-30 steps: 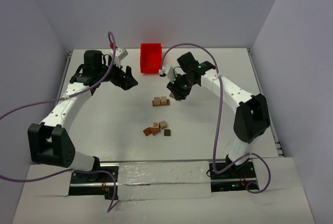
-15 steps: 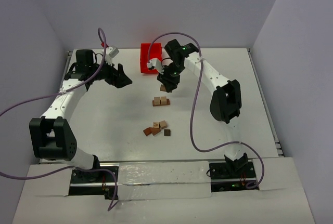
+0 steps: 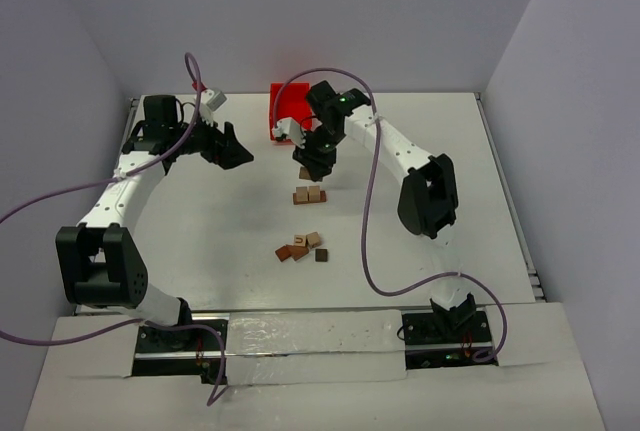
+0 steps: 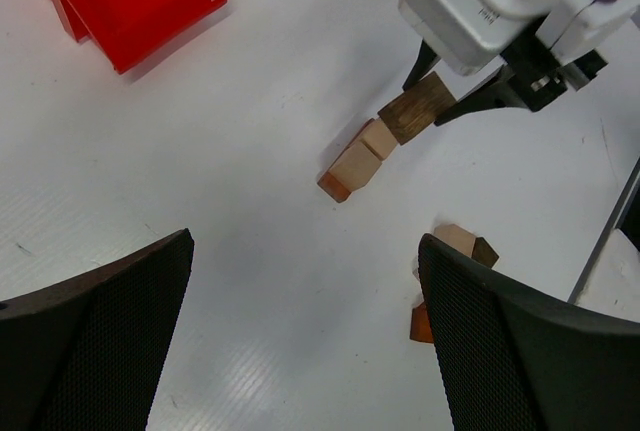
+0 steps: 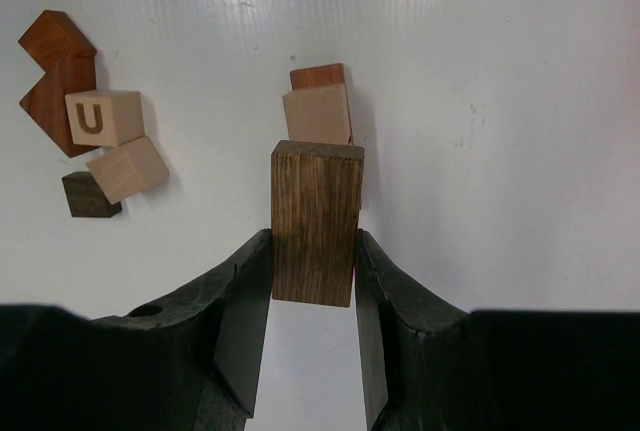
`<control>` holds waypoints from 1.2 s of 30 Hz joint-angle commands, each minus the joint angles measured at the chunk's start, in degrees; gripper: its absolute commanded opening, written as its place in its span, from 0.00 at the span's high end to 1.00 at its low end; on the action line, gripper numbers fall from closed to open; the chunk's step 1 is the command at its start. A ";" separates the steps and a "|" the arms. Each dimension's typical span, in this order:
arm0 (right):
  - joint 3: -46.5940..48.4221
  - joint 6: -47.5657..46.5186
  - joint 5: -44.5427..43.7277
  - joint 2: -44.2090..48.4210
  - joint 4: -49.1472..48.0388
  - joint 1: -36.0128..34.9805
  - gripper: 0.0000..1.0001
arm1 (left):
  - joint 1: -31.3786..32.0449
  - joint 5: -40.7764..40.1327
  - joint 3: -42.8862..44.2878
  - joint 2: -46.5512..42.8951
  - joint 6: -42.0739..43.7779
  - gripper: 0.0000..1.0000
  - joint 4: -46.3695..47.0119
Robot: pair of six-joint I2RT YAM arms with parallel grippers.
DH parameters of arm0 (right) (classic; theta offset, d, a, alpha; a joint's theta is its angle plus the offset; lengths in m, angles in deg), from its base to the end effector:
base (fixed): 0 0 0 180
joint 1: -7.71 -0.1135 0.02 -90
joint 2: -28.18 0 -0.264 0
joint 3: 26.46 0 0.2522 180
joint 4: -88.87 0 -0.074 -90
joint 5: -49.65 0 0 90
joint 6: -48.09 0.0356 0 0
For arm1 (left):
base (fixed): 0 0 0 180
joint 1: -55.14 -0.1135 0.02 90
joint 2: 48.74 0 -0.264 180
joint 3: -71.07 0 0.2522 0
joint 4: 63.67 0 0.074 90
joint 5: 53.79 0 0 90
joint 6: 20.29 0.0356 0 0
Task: Build the wood block tower
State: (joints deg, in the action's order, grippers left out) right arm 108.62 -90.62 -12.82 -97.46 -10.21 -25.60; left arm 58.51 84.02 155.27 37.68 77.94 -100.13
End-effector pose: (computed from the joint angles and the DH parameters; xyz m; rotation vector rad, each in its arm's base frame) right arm 0.3722 0.2643 0.2693 -1.8528 1.9663 0.5964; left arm 0.3298 -0.0458 0.3060 0.6490 2.0188 -0.8762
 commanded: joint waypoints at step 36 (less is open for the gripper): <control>-6.26 -2.09 -3.89 -2.78 -7.93 -3.61 0.83 | -3.28 9.19 3.49 2.76 -4.63 0.01 4.33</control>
State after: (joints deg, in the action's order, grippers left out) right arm 102.24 -92.39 -16.97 -99.57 -16.06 -28.59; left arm 55.68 90.92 156.03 40.32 73.29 -97.73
